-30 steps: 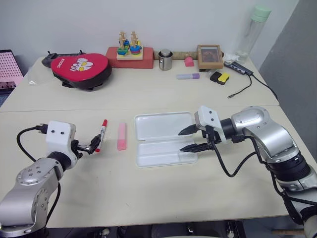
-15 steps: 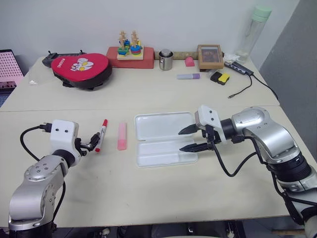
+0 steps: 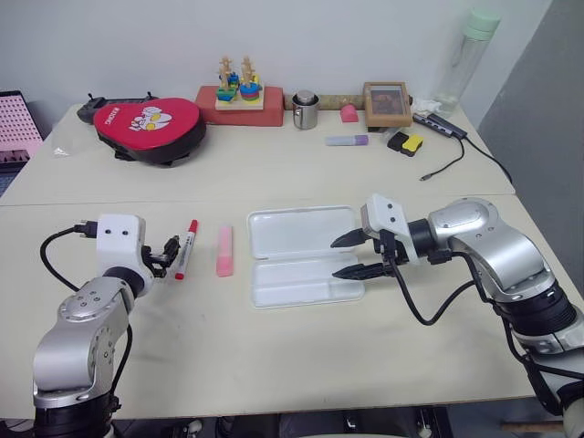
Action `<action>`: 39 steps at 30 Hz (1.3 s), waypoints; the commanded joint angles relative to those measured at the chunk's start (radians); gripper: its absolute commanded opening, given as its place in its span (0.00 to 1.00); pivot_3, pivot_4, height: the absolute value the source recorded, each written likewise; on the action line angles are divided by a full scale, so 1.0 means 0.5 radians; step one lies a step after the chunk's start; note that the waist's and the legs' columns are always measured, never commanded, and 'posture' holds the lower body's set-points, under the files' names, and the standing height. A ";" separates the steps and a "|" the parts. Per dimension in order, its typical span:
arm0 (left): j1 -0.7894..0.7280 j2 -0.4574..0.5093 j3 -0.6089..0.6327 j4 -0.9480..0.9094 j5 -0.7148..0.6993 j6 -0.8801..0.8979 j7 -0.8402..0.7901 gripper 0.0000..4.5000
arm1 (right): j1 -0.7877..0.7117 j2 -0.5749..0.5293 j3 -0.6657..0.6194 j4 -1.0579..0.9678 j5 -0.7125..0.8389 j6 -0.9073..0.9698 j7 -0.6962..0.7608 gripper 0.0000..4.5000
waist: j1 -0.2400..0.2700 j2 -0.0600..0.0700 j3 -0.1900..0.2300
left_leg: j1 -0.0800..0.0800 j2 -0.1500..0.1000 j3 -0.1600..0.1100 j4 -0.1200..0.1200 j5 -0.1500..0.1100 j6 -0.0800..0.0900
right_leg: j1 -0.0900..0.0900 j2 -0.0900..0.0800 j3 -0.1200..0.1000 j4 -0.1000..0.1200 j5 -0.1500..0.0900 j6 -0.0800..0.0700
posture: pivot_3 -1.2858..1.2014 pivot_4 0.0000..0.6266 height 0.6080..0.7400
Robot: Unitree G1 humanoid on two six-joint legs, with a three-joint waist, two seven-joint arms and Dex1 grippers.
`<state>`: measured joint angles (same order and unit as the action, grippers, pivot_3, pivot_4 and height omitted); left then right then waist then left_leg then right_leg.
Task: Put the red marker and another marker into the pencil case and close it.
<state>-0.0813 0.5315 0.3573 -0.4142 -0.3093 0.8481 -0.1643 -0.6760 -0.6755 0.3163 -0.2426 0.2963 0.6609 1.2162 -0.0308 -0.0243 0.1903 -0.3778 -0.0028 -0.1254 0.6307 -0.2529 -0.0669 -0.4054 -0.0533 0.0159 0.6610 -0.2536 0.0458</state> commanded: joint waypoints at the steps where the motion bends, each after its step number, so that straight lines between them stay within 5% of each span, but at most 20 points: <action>1: -0.063 -0.002 -0.026 0.005 0.014 0.018 -0.006 0.61 | 0.012 -0.020 -0.023 -0.085 0.022 -0.013 -0.012 0.62 | 0.000 0.000 0.000 | 0.000 0.000 0.000 0.000 0.000 0.000 | 0.000 0.000 0.000 0.000 0.000 0.000 | 0.52 0.24 1.00; 22: -0.184 -0.101 -0.103 0.295 -0.029 0.089 -0.069 0.61 | 0.021 -0.027 -0.023 -0.154 0.037 0.048 -0.039 0.62 | -0.001 0.000 0.000 | -0.001 -0.001 -0.002 0.000 0.000 -0.001 | 0.000 0.000 -0.001 0.000 0.001 0.001 | 0.52 0.24 1.00; 30: -0.200 -0.128 -0.084 0.293 -0.054 0.128 -0.062 0.29 | 0.019 -0.030 -0.024 -0.153 0.038 0.049 -0.031 0.62 | -0.001 0.000 0.000 | -0.001 -0.001 -0.002 0.000 0.001 -0.001 | 0.000 0.000 -0.001 0.000 0.001 0.002 | 0.52 0.24 1.00; 33: -0.203 -0.127 -0.071 0.297 -0.053 0.136 -0.059 0.10 | 0.019 -0.034 -0.022 -0.151 0.035 0.045 -0.029 0.62 | -0.001 0.000 0.000 | -0.001 -0.001 -0.002 0.001 0.001 -0.001 | 0.000 0.000 -0.001 0.000 0.001 0.002 | 0.52 0.24 1.00; 39: -0.195 -0.126 -0.059 0.298 -0.056 0.137 -0.065 0.08 | 0.018 -0.036 -0.024 -0.147 0.037 0.044 -0.030 0.62 | -0.001 0.000 0.000 | -0.001 -0.001 -0.002 0.001 0.001 -0.001 | 0.000 0.000 -0.001 0.000 0.001 0.002 | 0.52 0.24 1.00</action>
<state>-0.1699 0.4655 0.3017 -0.2451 -0.3317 0.9176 -0.1978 -0.6584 -0.6849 0.3166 -0.2875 0.2981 0.6868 1.1985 -0.0311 -0.0243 0.1903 -0.3782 -0.0031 -0.1262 0.6310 -0.2524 -0.0677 -0.4055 -0.0534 0.0156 0.6611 -0.2531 0.0467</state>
